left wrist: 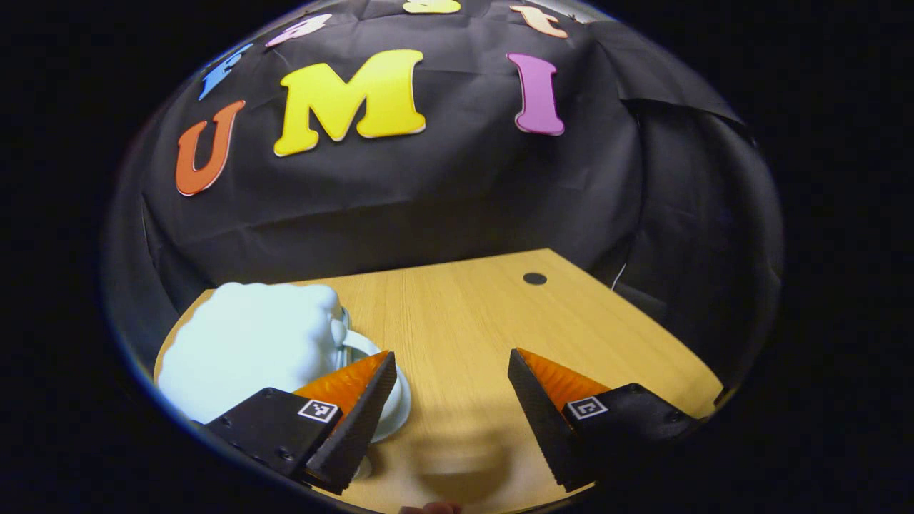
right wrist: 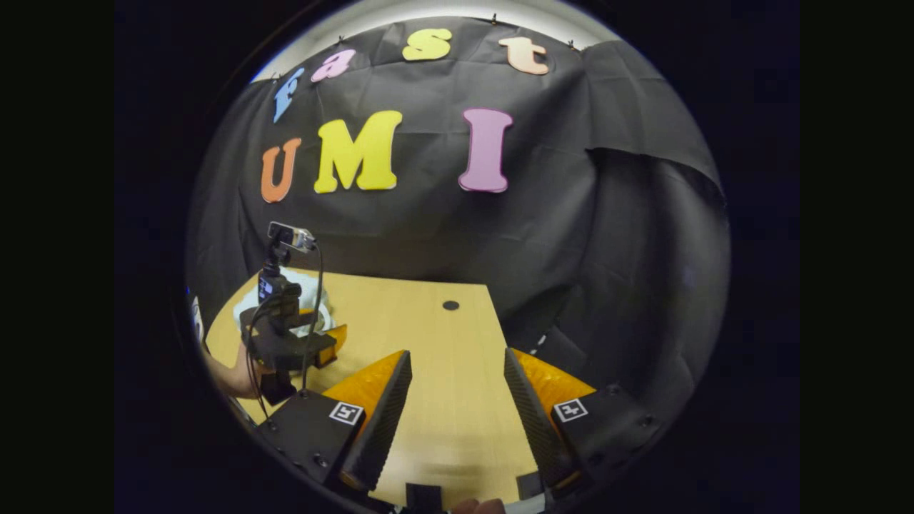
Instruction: First open the suitcase, pack the skin care products into it, and then close the suitcase.
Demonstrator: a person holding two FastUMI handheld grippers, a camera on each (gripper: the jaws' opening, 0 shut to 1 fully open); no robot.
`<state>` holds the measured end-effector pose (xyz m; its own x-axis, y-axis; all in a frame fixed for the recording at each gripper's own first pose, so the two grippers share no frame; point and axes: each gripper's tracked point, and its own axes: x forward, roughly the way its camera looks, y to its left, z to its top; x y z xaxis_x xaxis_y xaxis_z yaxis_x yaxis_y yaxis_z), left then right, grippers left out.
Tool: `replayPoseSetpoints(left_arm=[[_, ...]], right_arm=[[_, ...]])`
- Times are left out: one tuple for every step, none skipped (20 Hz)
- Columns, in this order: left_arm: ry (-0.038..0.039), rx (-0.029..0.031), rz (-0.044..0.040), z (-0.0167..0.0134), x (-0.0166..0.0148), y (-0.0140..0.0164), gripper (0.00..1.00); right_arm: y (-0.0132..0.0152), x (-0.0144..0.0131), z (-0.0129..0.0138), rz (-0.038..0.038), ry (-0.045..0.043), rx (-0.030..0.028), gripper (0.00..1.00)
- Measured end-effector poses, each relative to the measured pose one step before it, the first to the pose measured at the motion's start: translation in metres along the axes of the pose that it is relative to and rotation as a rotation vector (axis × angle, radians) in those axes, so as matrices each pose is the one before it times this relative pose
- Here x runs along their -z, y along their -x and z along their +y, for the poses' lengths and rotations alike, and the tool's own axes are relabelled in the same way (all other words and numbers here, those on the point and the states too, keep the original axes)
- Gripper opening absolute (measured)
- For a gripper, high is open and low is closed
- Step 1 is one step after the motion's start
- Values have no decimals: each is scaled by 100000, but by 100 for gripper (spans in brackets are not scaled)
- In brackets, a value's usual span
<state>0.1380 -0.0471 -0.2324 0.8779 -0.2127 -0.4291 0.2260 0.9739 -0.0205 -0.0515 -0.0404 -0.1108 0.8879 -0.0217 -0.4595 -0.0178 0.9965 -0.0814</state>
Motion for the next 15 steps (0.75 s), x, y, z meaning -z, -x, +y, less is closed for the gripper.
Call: replayPoseSetpoints(left_arm=[[1543,-2960,-5612,996,-2982,1735,99],[1108,-3956,-5537,1344,-3123,1617,99],[1522,-4184,-5260,1347,-2966,1535,99],[1928,-1944,-5082,826,-2772,1331,99],[871,-866,-4467,318,-2552,1188,99],[-1147,-1209,-3321,260,-1910,974,98],[-1407,-2178,-2418,648,-1750,977,98],[-386,-2365,-1617,699,-1152,644,98],[1127,-2020,-1161,732,-539,501,98],[1899,-730,-583,259,-202,253,97],[997,-1179,209,140,171,199,97],[302,-1129,929,156,117,344,98],[32,-429,-28,179,63,127,98],[42,-181,92,30,119,165,98],[94,190,25,56,125,-39,98]], right_arm=[[-510,-1968,968,-5462,538,-1862,78],[-575,-1962,988,-5923,280,-1494,78],[-627,-2089,1005,-5750,-582,-1223,78],[-690,-1878,1080,-5171,-1358,-1405,78],[-628,-1760,1241,-4286,-758,-1819,78],[-230,-1189,954,-3624,608,-1329,78],[-266,-1241,643,-3373,815,-578,78],[-392,-943,571,-3190,-279,-519,78],[-177,-636,476,-2342,-1331,-143,78],[113,-219,422,-1255,-1056,84,78],[128,139,172,-35,-676,450,78],[244,237,188,382,-30,202,77],[135,329,126,950,386,356,78],[-13,198,114,593,338,-81,78],[-26,99,3,480,301,130,79]])
